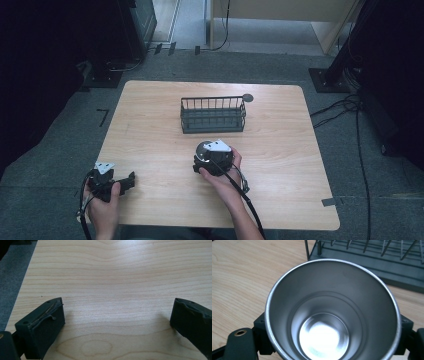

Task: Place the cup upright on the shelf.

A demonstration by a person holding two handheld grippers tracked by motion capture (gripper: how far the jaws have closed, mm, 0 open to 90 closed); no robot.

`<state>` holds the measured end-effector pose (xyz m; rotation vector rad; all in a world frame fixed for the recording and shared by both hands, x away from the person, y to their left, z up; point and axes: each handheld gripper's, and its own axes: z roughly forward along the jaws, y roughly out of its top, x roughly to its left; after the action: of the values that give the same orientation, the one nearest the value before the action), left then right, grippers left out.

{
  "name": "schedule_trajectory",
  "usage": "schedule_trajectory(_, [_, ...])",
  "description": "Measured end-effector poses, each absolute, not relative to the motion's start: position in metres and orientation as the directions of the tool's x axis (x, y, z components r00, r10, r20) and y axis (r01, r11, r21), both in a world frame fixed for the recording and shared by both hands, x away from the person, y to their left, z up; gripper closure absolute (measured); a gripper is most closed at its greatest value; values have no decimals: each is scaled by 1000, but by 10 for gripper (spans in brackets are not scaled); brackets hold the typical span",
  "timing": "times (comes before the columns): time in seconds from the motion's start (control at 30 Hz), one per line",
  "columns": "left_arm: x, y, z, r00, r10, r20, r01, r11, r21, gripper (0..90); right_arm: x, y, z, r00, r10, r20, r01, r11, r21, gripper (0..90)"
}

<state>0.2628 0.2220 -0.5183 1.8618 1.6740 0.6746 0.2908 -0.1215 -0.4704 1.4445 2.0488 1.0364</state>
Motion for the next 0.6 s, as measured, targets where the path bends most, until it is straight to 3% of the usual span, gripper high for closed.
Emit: schedule_trajectory(0.6, [263,222,-518,102,995,9,723,-80,686,0,303,-135,-443,-361,929,82,586,158,795,183])
